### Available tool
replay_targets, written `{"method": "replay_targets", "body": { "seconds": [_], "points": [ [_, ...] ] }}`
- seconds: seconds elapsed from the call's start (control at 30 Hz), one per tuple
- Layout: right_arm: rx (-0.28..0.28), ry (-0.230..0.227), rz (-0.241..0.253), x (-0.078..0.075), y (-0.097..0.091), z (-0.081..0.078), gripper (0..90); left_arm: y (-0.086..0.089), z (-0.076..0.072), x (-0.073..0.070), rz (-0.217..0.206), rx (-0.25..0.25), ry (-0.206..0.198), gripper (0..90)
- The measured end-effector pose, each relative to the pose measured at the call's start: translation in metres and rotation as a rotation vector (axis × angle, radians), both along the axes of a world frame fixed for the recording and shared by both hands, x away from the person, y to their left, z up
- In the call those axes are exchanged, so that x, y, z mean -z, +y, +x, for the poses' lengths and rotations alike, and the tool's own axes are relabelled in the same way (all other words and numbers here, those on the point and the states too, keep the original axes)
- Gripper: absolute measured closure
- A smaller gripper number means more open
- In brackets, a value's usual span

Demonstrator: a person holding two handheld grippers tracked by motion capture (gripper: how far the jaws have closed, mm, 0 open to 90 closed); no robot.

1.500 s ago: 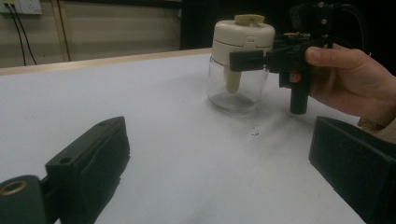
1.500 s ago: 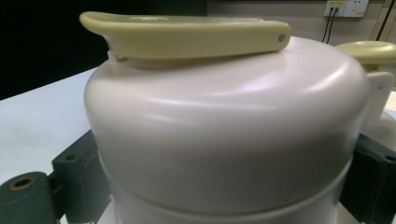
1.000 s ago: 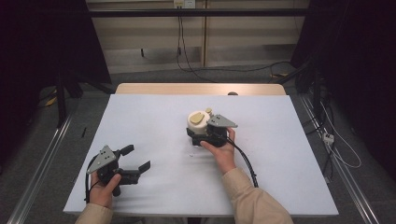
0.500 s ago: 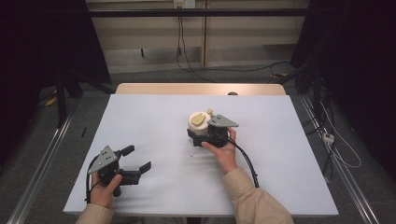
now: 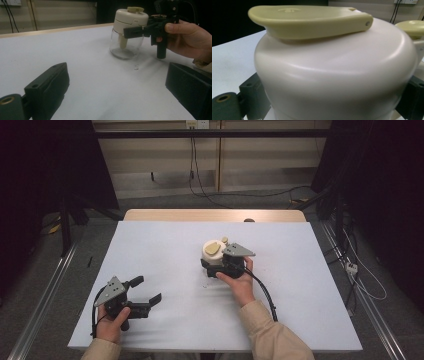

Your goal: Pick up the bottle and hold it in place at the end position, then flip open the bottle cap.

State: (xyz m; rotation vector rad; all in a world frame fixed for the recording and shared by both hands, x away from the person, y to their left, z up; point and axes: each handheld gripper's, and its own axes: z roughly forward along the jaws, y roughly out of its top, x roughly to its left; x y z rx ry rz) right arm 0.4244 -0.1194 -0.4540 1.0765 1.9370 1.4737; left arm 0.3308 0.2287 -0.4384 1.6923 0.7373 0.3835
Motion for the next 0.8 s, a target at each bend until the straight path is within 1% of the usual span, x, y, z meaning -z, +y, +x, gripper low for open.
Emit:
{"method": "replay_targets", "body": {
  "seconds": [0.3, 0.37, 0.43, 0.5, 0.53, 0.6, 0.73, 0.8],
  "points": [
    [0.003, -0.001, -0.01, 0.0, 0.001, 0.0, 7.5, -0.003, 0.001, 0.0, 0.005, -0.001, 0.001, 4.7],
    [0.005, -0.001, -0.012, 0.0, 0.001, 0.0, 7.5, -0.004, 0.002, 0.0, 0.015, 0.006, 0.0, 4.7],
    [0.006, -0.002, -0.012, 0.0, 0.001, 0.0, 7.5, -0.007, 0.002, -0.001, 0.003, 0.0, -0.004, 4.5],
    [0.008, -0.002, -0.013, 0.0, 0.001, 0.0, 7.5, -0.009, 0.003, -0.004, 0.004, -0.011, 0.0, 4.5],
    [0.008, -0.003, -0.014, 0.0, 0.001, 0.0, 7.5, -0.011, 0.004, -0.005, -0.004, -0.018, 0.005, 4.5],
    [0.009, -0.003, -0.014, 0.0, 0.001, -0.001, 7.5, -0.014, 0.006, -0.007, -0.007, -0.033, 0.018, 4.5],
    [0.009, -0.003, -0.014, 0.0, 0.001, -0.001, 7.5, -0.02, 0.01, -0.01, -0.008, -0.04, 0.037, 4.7],
    [0.009, -0.003, -0.015, 0.0, 0.001, -0.001, 7.5, -0.022, 0.013, -0.011, -0.016, -0.03, 0.039, 5.0]
  ]
}}
